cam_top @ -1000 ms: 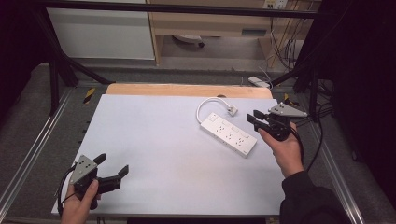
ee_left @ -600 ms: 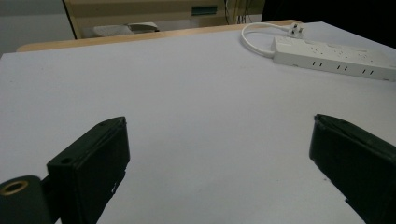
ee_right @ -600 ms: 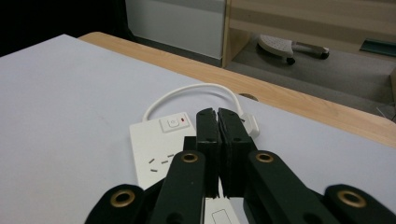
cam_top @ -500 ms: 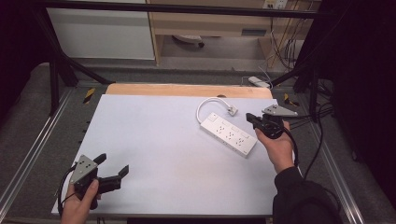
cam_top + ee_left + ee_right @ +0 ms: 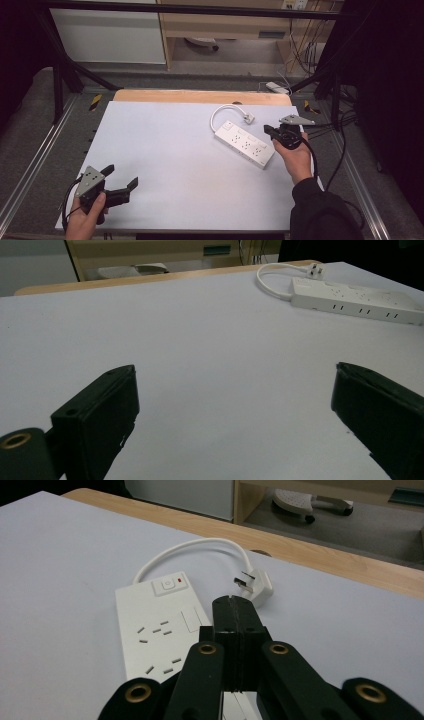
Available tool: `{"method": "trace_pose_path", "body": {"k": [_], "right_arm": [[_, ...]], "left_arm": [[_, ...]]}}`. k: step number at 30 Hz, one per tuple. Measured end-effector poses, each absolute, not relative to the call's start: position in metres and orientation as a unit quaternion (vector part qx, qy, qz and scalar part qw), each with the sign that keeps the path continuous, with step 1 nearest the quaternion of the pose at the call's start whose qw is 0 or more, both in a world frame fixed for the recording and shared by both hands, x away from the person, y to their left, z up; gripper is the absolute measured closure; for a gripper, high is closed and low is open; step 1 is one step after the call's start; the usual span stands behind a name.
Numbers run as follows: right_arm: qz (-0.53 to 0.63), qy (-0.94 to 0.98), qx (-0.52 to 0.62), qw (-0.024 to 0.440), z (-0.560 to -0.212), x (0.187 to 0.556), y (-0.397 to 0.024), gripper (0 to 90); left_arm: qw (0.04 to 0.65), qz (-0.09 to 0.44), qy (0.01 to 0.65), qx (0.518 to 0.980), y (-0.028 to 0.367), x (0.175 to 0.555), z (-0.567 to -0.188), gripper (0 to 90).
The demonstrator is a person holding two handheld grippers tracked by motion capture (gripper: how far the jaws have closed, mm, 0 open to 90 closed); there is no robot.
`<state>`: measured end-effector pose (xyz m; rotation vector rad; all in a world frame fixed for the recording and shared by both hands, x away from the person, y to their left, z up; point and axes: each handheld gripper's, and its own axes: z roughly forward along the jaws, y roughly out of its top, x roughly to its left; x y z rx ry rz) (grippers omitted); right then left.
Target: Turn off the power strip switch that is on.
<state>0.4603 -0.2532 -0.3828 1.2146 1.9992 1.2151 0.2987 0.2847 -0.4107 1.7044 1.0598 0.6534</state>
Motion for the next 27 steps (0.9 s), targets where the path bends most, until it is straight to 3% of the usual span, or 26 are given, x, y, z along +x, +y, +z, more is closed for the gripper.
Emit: {"method": "trace_pose_path", "body": {"k": [27], "right_arm": [[0.419, 0.743, 0.465, 0.236, -0.411, 0.460, -0.259, 90.0]], "left_arm": [[0.490, 0.272, 0.436, 0.704, 0.285, 0.299, -0.411, 5.1]]}}
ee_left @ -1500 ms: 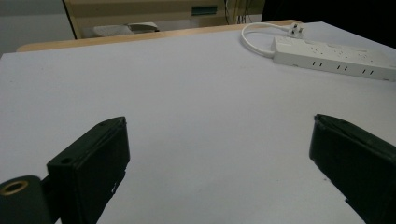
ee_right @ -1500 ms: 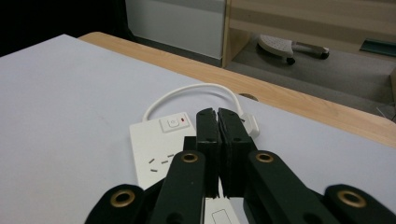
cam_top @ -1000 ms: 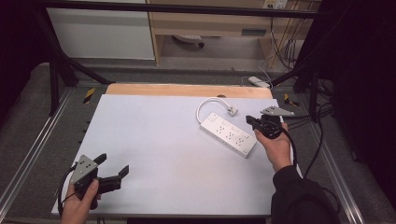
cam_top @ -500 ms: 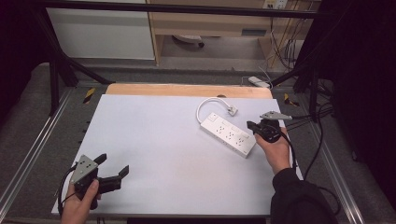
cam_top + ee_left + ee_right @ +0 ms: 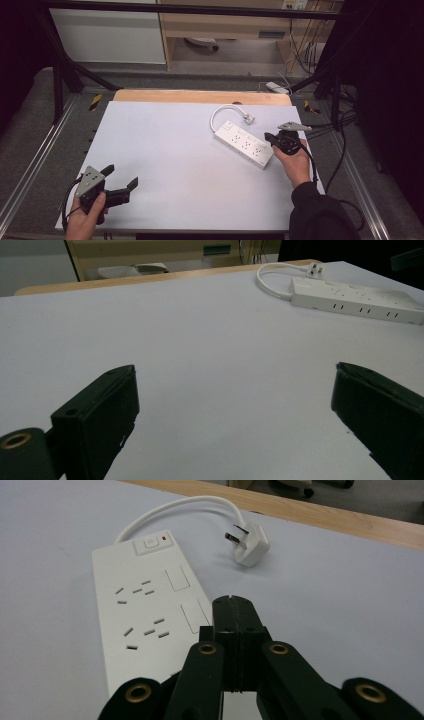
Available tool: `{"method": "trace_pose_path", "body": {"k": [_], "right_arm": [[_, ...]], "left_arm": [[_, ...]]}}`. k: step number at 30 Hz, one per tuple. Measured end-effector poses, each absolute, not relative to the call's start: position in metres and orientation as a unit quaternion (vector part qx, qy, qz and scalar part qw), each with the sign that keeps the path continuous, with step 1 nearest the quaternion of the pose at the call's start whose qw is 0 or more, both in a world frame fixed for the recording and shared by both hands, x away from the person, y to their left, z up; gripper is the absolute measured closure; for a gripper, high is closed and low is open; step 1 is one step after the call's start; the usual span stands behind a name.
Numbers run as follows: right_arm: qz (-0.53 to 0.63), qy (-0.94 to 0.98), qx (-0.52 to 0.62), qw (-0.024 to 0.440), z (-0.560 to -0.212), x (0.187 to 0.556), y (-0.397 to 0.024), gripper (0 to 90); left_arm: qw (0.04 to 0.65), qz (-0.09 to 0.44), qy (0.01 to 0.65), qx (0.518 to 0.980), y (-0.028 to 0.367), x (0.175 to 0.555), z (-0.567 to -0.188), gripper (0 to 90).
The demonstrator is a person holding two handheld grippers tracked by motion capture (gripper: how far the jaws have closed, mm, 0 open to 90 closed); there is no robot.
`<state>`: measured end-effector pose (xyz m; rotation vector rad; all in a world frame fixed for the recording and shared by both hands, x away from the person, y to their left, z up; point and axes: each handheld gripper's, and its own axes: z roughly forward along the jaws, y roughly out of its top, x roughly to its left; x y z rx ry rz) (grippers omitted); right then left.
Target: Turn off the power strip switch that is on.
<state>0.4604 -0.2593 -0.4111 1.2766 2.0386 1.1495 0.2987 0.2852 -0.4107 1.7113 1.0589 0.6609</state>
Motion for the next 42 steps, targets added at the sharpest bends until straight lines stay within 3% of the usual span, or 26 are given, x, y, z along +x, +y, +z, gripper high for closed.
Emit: {"method": "trace_pose_path", "body": {"k": [42], "right_arm": [[0.416, 0.740, 0.477, 0.229, -0.431, 0.453, -0.262, 90.0]], "left_arm": [[0.489, 0.268, 0.435, 0.707, 0.284, 0.299, -0.411, 5.1]]}}
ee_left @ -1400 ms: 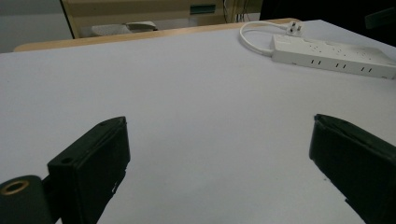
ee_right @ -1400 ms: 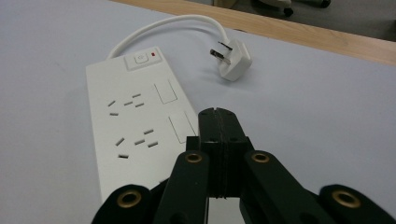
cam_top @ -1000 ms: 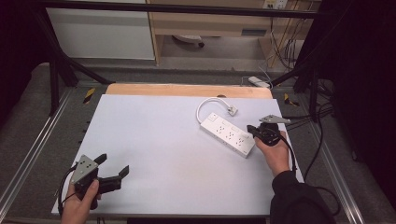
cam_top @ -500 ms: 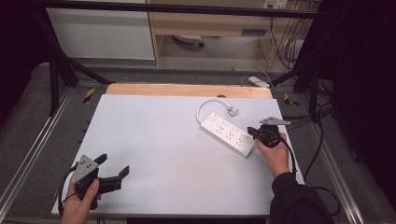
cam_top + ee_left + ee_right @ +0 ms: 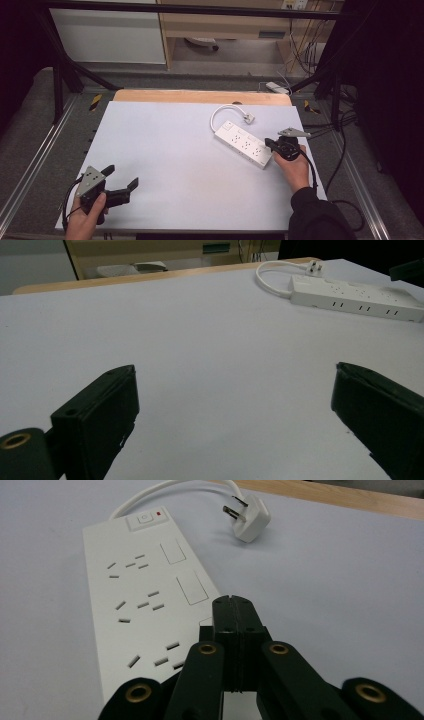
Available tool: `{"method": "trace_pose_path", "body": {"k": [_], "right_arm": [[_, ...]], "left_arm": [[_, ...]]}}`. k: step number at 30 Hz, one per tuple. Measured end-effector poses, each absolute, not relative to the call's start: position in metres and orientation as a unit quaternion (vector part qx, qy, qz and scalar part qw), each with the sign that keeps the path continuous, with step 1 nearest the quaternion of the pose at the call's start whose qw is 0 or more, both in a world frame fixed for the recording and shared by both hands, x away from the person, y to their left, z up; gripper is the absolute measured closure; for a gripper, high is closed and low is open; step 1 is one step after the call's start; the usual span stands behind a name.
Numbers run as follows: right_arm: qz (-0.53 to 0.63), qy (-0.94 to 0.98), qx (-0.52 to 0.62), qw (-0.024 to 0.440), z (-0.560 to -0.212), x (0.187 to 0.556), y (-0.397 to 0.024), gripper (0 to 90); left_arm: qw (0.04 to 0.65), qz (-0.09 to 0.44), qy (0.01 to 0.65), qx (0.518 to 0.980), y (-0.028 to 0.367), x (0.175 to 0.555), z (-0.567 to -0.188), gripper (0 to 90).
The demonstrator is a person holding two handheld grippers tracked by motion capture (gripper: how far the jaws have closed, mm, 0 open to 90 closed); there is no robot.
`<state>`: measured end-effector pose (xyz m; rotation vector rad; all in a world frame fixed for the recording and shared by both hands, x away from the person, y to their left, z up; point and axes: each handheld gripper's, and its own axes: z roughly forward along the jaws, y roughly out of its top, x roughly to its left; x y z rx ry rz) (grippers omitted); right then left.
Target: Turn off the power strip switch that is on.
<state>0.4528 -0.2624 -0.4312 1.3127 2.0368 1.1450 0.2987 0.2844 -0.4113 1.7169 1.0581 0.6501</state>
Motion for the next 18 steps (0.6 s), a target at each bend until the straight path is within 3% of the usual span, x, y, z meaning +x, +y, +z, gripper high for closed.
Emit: {"method": "trace_pose_path", "body": {"k": [18], "right_arm": [[0.417, 0.741, 0.474, 0.230, -0.4382, 0.4512, -0.2601, 90.0]], "left_arm": [[0.487, 0.268, 0.434, 0.709, 0.2836, 0.2989, -0.4116, 5.1]]}}
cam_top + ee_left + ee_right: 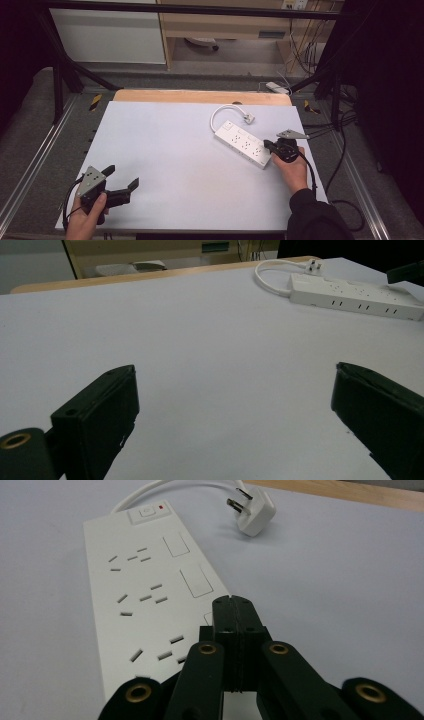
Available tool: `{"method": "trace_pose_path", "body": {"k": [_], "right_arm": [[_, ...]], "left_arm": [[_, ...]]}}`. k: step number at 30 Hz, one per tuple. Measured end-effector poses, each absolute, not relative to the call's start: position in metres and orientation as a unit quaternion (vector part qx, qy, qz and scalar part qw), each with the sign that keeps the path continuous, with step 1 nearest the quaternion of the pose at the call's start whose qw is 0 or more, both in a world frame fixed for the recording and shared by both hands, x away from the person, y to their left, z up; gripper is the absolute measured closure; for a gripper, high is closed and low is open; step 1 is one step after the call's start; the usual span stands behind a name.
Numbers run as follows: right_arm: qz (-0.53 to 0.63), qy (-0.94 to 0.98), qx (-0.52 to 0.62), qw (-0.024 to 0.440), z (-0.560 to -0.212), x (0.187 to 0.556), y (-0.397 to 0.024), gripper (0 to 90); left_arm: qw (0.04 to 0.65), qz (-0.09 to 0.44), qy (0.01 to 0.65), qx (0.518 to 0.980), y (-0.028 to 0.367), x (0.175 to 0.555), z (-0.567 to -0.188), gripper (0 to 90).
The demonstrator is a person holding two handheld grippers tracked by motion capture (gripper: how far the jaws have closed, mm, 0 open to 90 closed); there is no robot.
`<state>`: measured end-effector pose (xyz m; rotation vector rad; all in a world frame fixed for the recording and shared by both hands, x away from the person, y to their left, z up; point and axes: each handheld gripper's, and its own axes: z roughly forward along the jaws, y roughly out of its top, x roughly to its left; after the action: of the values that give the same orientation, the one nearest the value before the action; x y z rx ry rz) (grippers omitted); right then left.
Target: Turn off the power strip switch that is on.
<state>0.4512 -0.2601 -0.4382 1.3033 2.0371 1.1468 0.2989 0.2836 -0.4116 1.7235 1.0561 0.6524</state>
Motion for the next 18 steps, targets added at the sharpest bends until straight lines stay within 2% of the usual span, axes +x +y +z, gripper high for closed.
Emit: {"method": "trace_pose_path", "body": {"k": [18], "right_arm": [[0.414, 0.741, 0.475, 0.232, -0.4412, 0.4530, -0.2595, 90.0]], "left_arm": [[0.489, 0.266, 0.435, 0.708, 0.2834, 0.2987, -0.4116, 5.1]]}}
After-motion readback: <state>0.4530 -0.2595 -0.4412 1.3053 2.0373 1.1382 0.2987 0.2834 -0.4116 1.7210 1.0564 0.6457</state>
